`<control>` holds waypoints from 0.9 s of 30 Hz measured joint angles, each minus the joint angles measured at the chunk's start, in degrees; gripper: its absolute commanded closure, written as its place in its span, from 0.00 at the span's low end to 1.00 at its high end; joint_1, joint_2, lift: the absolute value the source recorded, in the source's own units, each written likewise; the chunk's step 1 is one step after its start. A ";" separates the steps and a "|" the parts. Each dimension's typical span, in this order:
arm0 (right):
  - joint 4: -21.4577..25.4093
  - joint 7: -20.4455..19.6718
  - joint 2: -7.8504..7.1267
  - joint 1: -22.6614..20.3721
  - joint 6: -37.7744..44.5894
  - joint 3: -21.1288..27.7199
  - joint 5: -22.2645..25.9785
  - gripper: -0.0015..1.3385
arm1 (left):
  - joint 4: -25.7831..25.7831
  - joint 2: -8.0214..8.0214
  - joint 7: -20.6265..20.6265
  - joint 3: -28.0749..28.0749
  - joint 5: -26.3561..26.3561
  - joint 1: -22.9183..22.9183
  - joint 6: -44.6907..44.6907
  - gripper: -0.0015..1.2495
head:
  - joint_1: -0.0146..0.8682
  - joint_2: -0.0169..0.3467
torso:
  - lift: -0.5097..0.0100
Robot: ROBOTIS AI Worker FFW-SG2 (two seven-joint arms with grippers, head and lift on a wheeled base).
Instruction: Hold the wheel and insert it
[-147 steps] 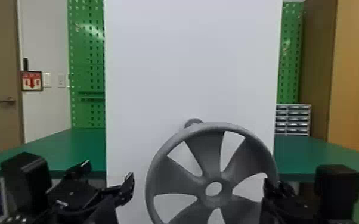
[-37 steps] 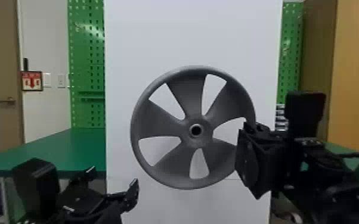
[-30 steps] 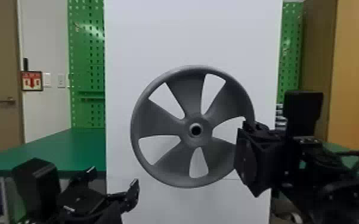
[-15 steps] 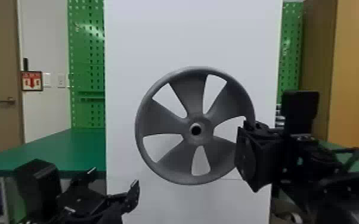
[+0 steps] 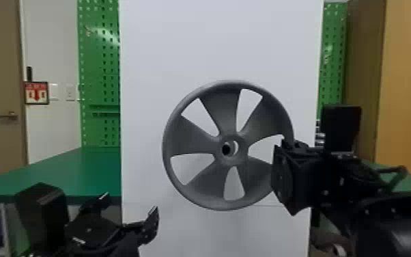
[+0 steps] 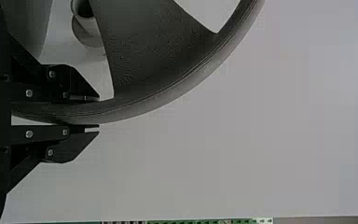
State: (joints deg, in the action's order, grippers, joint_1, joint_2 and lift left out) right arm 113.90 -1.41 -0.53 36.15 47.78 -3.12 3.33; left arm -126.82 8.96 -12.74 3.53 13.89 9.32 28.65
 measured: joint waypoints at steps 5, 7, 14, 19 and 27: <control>-0.99 0.00 -0.05 0.62 -0.32 -0.01 -0.02 0.80 | 0.00 0.00 0.00 -0.01 0.07 -0.01 0.00 0.08 | 0.13 0.09 | 0.13; -1.43 0.00 -0.06 0.90 -0.39 0.00 -0.06 0.80 | 0.00 0.00 0.00 -0.01 0.08 -0.04 0.00 0.08 | 0.13 0.09 | 0.13; -3.52 0.00 0.25 1.92 -0.96 0.41 -0.22 0.80 | 0.00 0.00 0.00 0.08 0.08 0.05 0.00 0.08 | 0.13 0.09 | 0.13; -4.93 0.00 0.20 2.73 -1.02 0.69 -0.39 0.80 | 0.00 0.00 0.00 0.12 0.08 0.09 0.00 0.08 | 0.13 0.09 | 0.13; -7.98 0.00 0.18 4.52 -1.09 0.80 -0.44 0.80 | 0.00 0.00 0.00 0.16 0.08 0.09 0.00 0.08 | 0.13 0.09 | 0.13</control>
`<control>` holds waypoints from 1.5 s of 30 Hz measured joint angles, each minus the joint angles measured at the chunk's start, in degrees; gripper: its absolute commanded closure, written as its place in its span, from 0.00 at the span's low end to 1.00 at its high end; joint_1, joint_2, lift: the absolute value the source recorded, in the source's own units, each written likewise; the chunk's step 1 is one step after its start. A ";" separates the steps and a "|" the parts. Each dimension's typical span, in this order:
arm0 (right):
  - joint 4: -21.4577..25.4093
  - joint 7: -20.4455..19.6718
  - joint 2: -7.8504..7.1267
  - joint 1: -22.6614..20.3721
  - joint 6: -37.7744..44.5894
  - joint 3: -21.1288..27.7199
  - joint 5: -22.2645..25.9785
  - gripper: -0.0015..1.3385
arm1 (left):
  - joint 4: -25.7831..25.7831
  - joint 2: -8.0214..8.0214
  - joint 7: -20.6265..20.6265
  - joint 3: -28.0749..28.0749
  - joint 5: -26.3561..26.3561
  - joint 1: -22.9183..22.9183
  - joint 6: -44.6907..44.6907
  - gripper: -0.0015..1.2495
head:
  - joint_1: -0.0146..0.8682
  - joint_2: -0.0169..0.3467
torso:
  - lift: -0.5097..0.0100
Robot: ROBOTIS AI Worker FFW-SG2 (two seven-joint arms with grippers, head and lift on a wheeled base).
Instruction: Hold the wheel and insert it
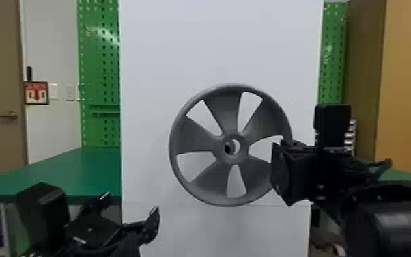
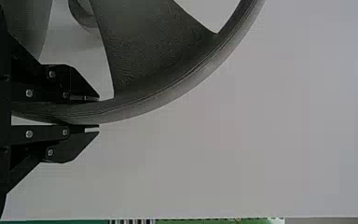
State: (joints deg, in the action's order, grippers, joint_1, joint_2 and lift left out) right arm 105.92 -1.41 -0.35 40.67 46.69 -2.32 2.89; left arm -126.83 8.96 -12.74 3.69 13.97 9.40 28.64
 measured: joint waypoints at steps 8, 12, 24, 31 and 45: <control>-2.55 0.00 -0.02 1.62 0.24 -0.28 0.09 0.80 | 0.06 0.00 0.00 0.00 0.00 0.00 0.00 0.08 | 0.13 0.09 | 0.13; -3.52 0.00 -0.07 2.27 0.49 -0.31 0.10 0.80 | 0.14 0.00 0.00 0.03 0.00 0.02 -0.01 0.08 | 0.13 0.09 | 0.13; -6.41 0.00 -0.17 4.17 1.36 -0.67 0.02 0.79 | 0.34 0.04 0.00 0.22 0.09 0.16 -0.08 0.08 | 0.13 0.09 | 0.13; -7.60 0.00 -0.09 4.56 1.52 -0.99 -0.21 0.79 | 0.44 0.07 0.00 0.33 0.22 0.19 -0.22 0.08 | 0.13 0.09 | 0.13; -10.02 0.00 -0.22 5.85 0.39 -0.81 -0.82 0.80 | 0.53 0.09 0.00 0.44 0.43 0.26 -0.38 0.08 | 0.13 0.09 | 0.13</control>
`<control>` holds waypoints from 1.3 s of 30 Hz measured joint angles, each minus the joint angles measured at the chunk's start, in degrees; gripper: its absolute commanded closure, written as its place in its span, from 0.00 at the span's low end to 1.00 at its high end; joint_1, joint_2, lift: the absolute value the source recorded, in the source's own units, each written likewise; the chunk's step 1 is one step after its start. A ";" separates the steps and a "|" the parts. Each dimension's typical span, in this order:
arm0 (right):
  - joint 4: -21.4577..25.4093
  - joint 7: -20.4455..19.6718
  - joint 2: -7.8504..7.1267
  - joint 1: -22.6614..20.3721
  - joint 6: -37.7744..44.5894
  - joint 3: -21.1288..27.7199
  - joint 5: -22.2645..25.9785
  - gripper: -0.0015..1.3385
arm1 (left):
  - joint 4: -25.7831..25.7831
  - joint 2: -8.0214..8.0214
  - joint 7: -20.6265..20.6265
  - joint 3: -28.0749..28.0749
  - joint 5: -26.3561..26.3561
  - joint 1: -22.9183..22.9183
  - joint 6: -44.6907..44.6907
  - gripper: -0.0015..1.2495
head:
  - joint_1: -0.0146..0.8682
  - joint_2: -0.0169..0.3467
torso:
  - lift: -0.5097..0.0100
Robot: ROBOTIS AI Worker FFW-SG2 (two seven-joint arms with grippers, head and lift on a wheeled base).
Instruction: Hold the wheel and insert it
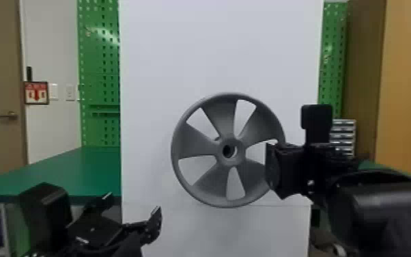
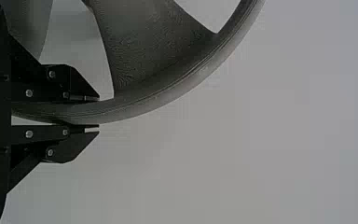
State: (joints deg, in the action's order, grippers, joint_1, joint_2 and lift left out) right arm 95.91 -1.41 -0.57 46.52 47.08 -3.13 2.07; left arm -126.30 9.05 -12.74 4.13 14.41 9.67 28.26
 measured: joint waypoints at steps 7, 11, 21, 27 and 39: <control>-2.01 0.00 0.06 1.06 -0.92 -0.24 -0.11 0.80 | 0.00 0.00 0.00 0.10 0.08 0.09 -0.04 0.08 | 0.13 0.09 | 0.13; -3.18 0.00 0.13 1.56 -1.43 -0.65 -0.22 0.80 | 0.06 0.00 0.00 0.15 0.09 0.13 -0.05 0.08 | 0.13 0.09 | 0.13; -5.60 0.00 0.22 2.56 -2.47 -1.17 -0.87 0.80 | 0.17 0.04 0.00 0.27 0.18 0.26 -0.05 0.08 | 0.13 0.09 | 0.13; -6.99 0.00 0.23 3.09 -3.24 -1.18 -1.21 0.80 | 0.21 0.09 0.00 0.36 0.24 0.32 -0.06 0.08 | 0.13 0.09 | 0.13; -9.93 -0.08 0.32 4.08 -5.08 -1.21 -1.78 0.79 | 0.43 0.21 0.00 0.52 0.46 0.50 -0.15 0.08 | 0.13 0.09 | 0.13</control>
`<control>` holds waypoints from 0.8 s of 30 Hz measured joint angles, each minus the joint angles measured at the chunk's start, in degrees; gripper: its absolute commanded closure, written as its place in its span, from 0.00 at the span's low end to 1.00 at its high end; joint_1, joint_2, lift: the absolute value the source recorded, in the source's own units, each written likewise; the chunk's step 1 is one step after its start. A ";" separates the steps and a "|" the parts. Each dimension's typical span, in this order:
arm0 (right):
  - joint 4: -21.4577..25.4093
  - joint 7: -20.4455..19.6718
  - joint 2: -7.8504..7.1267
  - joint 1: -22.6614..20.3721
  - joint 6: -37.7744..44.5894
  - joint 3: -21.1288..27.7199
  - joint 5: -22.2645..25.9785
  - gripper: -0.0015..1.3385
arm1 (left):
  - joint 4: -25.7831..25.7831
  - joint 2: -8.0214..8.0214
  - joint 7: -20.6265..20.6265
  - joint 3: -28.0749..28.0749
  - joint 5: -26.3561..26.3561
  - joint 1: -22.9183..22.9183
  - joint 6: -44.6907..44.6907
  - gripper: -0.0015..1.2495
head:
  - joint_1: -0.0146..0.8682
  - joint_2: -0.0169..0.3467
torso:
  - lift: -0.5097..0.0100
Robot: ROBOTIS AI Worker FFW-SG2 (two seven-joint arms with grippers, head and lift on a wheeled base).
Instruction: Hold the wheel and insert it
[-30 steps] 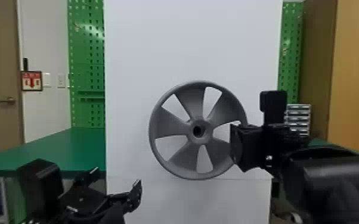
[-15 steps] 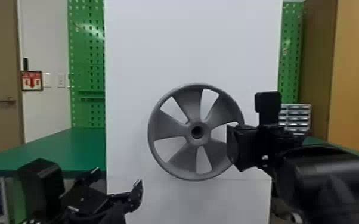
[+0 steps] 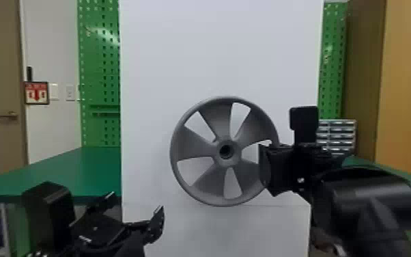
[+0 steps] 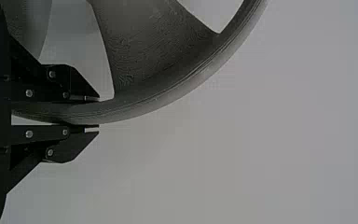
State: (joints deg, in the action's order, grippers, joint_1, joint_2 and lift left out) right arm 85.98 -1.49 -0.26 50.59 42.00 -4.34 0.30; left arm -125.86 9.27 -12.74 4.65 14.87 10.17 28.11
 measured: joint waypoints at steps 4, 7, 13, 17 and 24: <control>-0.71 -0.01 0.00 0.34 -0.46 -0.02 -0.04 0.79 | 0.15 0.05 0.00 0.09 0.12 0.06 -0.09 0.08 | 0.13 0.09 | 0.13; -1.08 -0.07 0.00 0.56 -0.73 -0.12 -0.10 0.80 | 0.29 0.05 0.00 0.21 0.22 0.10 -0.21 0.08 | 0.13 0.09 | 0.13; -1.36 -0.23 -0.01 1.00 -0.99 -0.35 -0.20 0.79 | 0.44 0.05 0.00 0.30 0.25 0.20 -0.41 0.08 | 0.13 0.09 | 0.13; -1.46 -0.42 0.07 1.23 -1.04 -0.61 -0.22 0.80 | 0.51 0.05 0.00 0.35 0.25 0.20 -0.43 0.08 | 0.13 0.09 | 0.13; -2.25 -0.95 0.07 1.87 -1.34 -1.30 -0.56 0.80 | 0.60 0.12 0.00 0.45 0.39 0.28 -0.47 0.08 | 0.13 0.09 | 0.13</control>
State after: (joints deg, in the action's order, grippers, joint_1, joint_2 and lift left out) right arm 83.72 -2.43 -0.18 52.46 40.66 -5.64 -0.27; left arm -125.26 9.38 -12.74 5.10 15.26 10.44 27.64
